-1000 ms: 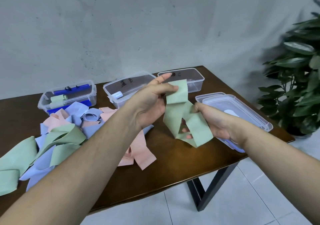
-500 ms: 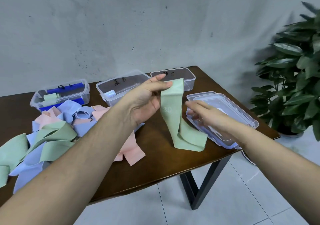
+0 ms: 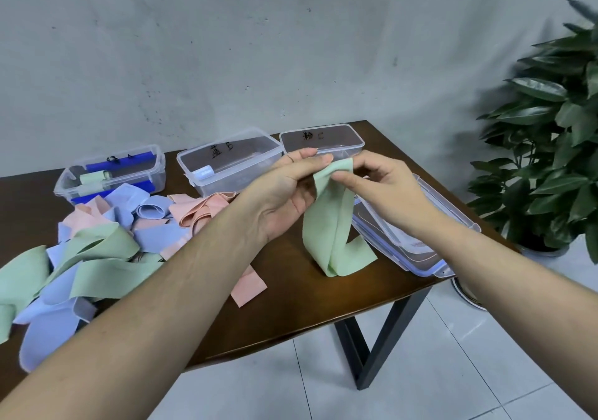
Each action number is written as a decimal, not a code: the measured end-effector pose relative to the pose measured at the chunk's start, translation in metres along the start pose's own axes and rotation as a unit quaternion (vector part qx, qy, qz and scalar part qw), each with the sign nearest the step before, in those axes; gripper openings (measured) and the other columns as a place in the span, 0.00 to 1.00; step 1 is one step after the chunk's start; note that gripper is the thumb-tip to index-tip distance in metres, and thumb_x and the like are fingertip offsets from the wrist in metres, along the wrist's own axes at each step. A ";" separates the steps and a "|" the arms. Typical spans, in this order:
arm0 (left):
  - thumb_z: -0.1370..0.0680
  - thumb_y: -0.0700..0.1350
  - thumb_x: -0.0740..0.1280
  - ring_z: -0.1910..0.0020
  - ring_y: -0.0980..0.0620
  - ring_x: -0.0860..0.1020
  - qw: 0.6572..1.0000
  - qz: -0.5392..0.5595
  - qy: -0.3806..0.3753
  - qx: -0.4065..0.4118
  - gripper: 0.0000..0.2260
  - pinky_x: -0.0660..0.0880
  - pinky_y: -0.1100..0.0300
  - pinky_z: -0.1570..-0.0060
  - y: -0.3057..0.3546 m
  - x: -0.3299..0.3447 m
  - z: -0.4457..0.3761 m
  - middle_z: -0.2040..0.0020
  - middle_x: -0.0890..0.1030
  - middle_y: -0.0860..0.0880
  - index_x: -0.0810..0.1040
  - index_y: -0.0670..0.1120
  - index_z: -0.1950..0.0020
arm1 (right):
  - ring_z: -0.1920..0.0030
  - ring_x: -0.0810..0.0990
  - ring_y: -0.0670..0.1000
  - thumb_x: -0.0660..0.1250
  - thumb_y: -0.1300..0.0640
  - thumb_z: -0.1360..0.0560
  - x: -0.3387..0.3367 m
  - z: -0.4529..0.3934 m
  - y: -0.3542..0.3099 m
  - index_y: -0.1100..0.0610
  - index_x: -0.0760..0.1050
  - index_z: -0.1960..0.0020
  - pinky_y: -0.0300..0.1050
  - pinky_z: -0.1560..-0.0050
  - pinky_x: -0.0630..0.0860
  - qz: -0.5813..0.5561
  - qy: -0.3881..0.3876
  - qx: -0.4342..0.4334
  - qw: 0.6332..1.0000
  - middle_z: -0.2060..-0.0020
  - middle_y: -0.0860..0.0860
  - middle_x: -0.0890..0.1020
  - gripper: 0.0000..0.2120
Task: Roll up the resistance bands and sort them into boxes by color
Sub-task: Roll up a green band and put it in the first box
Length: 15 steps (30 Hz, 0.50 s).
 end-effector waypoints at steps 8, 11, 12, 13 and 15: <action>0.21 0.67 0.55 0.42 0.52 0.80 0.986 -0.156 -0.013 0.062 0.26 0.73 0.53 0.39 -0.005 0.007 0.005 0.42 0.83 0.49 0.80 0.51 0.38 | 0.61 0.71 0.53 0.68 0.44 0.24 0.000 -0.025 -0.015 0.60 0.78 0.61 0.51 0.57 0.68 -0.059 0.029 0.042 0.997 0.64 0.59 0.74 0.19; 0.18 0.55 0.62 0.39 0.52 0.80 0.976 -0.194 -0.015 0.098 0.12 0.71 0.46 0.33 -0.013 0.013 0.004 0.41 0.83 0.53 0.78 0.54 0.38 | 0.62 0.72 0.53 0.69 0.44 0.23 0.001 -0.036 -0.014 0.65 0.78 0.59 0.49 0.58 0.68 -0.092 0.055 0.079 0.991 0.64 0.57 0.76 0.22; 0.18 0.51 0.63 0.40 0.53 0.80 0.973 -0.203 -0.008 0.106 0.09 0.71 0.45 0.32 -0.015 0.013 0.004 0.42 0.83 0.54 0.77 0.54 0.39 | 0.62 0.73 0.53 0.69 0.43 0.24 0.002 -0.038 -0.014 0.66 0.78 0.58 0.48 0.59 0.69 -0.087 0.058 0.089 0.990 0.64 0.57 0.77 0.24; 0.17 0.48 0.63 0.41 0.54 0.80 0.972 -0.208 -0.001 0.113 0.08 0.72 0.46 0.33 -0.015 0.013 0.003 0.43 0.84 0.55 0.77 0.54 0.40 | 0.62 0.74 0.53 0.69 0.43 0.23 0.002 -0.040 -0.013 0.64 0.79 0.58 0.47 0.59 0.69 -0.081 0.060 0.098 0.990 0.63 0.56 0.79 0.23; 0.17 0.46 0.63 0.42 0.54 0.81 0.974 -0.194 0.005 0.117 0.08 0.73 0.48 0.34 -0.015 0.014 0.000 0.44 0.84 0.54 0.77 0.54 0.40 | 0.62 0.78 0.49 0.65 0.43 0.20 0.007 -0.043 -0.009 0.57 0.81 0.58 0.42 0.61 0.71 -0.084 0.050 0.121 0.988 0.63 0.51 0.82 0.18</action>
Point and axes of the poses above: each hand's wrist, its own z-axis away from the middle knuckle, its own x-axis out of the palm, y = z × x, the point moved 7 cm from there along -z, towards the middle knuckle
